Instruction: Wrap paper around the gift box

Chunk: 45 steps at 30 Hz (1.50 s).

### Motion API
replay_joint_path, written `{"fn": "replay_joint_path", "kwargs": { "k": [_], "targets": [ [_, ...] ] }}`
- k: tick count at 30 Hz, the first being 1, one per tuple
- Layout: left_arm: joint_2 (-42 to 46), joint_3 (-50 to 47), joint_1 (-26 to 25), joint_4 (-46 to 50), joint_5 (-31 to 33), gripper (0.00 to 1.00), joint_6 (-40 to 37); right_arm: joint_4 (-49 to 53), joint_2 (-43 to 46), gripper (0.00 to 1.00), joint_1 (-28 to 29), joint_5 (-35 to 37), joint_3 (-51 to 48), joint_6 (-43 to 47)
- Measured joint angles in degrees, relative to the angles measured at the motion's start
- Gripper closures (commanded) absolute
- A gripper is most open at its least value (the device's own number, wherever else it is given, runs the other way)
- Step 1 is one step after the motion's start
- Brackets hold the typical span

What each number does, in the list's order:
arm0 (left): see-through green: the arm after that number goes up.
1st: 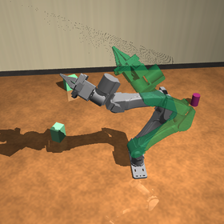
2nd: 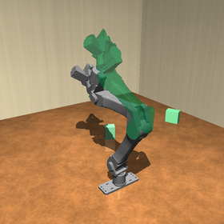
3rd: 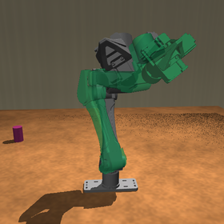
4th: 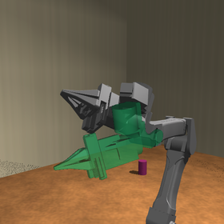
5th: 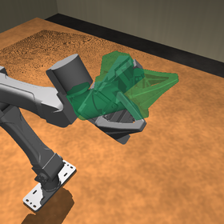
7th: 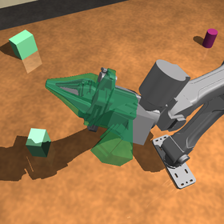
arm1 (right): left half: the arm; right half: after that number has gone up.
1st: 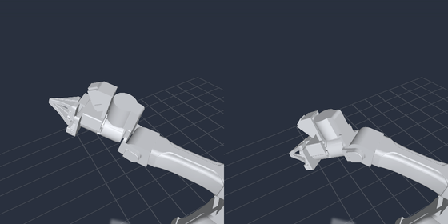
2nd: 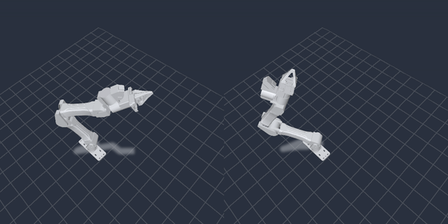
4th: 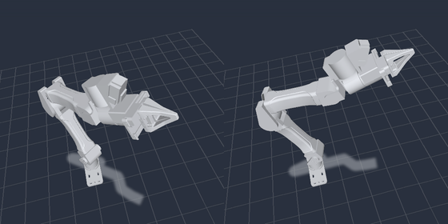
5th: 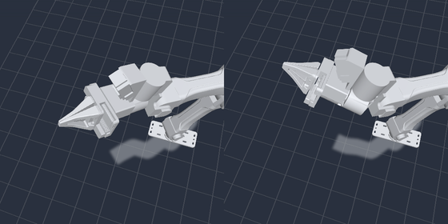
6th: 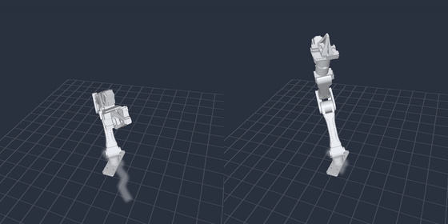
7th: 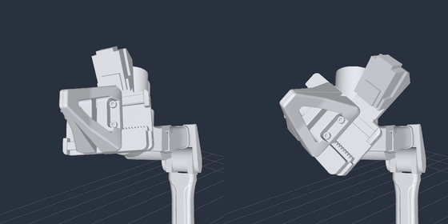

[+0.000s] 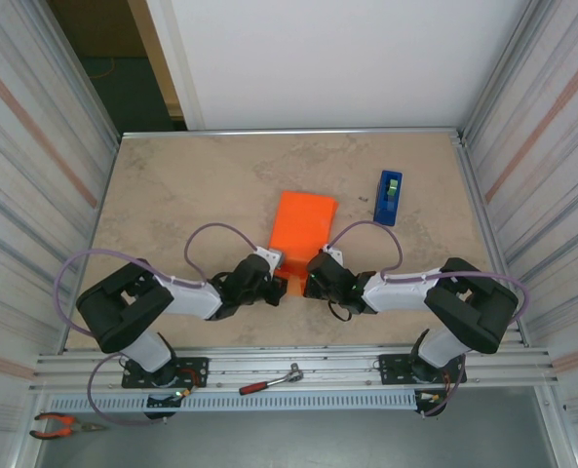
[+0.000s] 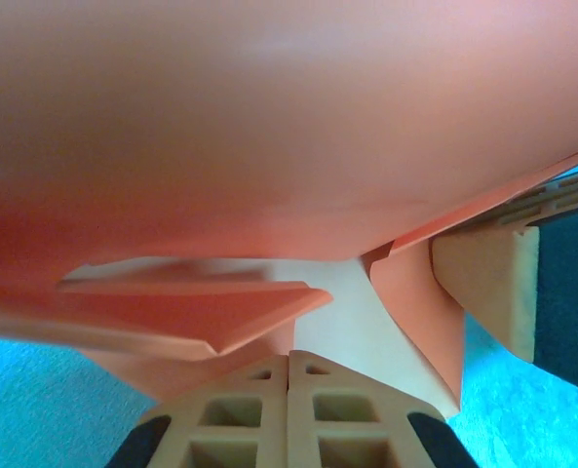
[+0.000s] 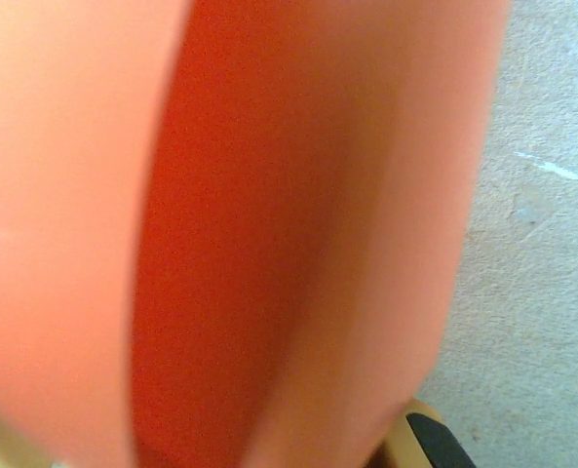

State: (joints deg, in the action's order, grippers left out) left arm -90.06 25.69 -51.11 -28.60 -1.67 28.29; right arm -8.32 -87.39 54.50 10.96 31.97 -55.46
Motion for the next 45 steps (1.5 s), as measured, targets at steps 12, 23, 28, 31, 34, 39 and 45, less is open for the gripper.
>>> {"fn": "replay_joint_path", "kwargs": {
  "k": [12,23,28,31,34,39,45],
  "targets": [
    [11.37,-2.23,-6.01,3.02,0.57,0.93,0.22,5.95,2.97,1.0,0.46,-1.64,1.03,0.63],
    [21.7,5.03,16.52,14.12,-5.33,0.48,0.72,17.05,23.65,1.0,-14.58,-4.76,2.71,5.03],
    [13.81,10.69,23.41,15.1,-12.52,0.41,-0.04,18.21,20.83,1.0,-25.46,-10.38,5.05,7.72],
    [8.96,12.81,24.44,14.93,-16.39,0.41,-0.02,18.18,15.06,1.0,-27.61,-13.94,8.26,9.16],
    [4.55,13.46,24.44,13.66,-19.45,0.41,0.28,17.4,8.94,1.0,-27.82,-16.57,11.56,10.16],
    [1.11,13.33,23.63,11.67,-21.31,0.41,1.7,16.81,0.59,1.0,-27.8,-19.45,15.52,11.56],
    [1.42,12.28,19.93,9.35,-19.69,0.41,2.64,17.07,-4.63,1.0,-27.96,-21.97,18.6,13.07]
  ]
}}
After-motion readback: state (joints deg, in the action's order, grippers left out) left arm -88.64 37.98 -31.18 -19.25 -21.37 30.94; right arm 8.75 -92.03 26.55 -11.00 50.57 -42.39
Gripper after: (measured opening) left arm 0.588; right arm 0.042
